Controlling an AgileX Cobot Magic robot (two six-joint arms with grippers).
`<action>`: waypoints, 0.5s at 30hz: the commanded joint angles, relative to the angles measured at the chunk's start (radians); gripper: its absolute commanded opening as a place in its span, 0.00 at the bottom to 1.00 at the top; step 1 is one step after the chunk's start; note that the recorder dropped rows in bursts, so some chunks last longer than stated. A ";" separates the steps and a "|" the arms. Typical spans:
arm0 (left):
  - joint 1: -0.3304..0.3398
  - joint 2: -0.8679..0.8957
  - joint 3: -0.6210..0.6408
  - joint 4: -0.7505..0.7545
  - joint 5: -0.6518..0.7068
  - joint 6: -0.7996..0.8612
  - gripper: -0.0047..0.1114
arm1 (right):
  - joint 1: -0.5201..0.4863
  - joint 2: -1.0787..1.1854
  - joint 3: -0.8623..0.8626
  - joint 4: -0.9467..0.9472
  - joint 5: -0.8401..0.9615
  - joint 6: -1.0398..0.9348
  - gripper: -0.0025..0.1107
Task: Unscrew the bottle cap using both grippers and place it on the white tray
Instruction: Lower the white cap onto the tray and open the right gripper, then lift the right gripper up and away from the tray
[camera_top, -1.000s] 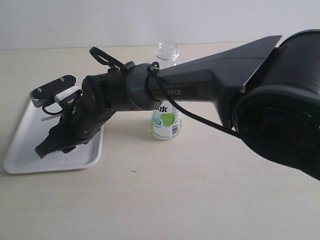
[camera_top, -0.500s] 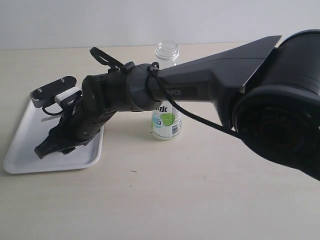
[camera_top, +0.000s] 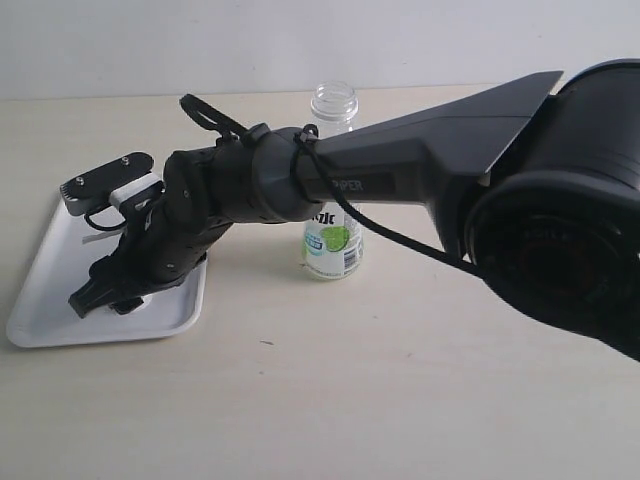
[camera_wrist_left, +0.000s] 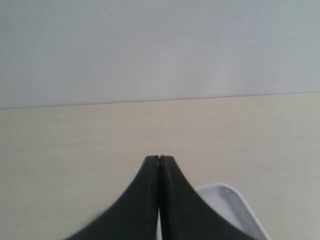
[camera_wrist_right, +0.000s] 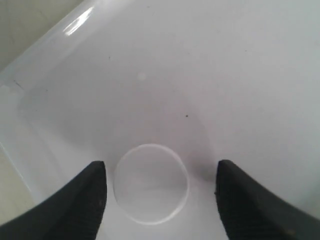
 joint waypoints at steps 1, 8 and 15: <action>0.004 -0.007 0.004 -0.011 -0.005 0.009 0.04 | -0.001 -0.007 0.000 0.006 -0.008 0.000 0.62; 0.004 -0.007 0.004 -0.011 -0.009 0.009 0.04 | -0.001 -0.142 0.000 0.006 -0.012 -0.004 0.62; 0.004 -0.005 0.004 0.044 -0.091 0.042 0.04 | -0.001 -0.361 0.000 -0.004 0.062 -0.129 0.41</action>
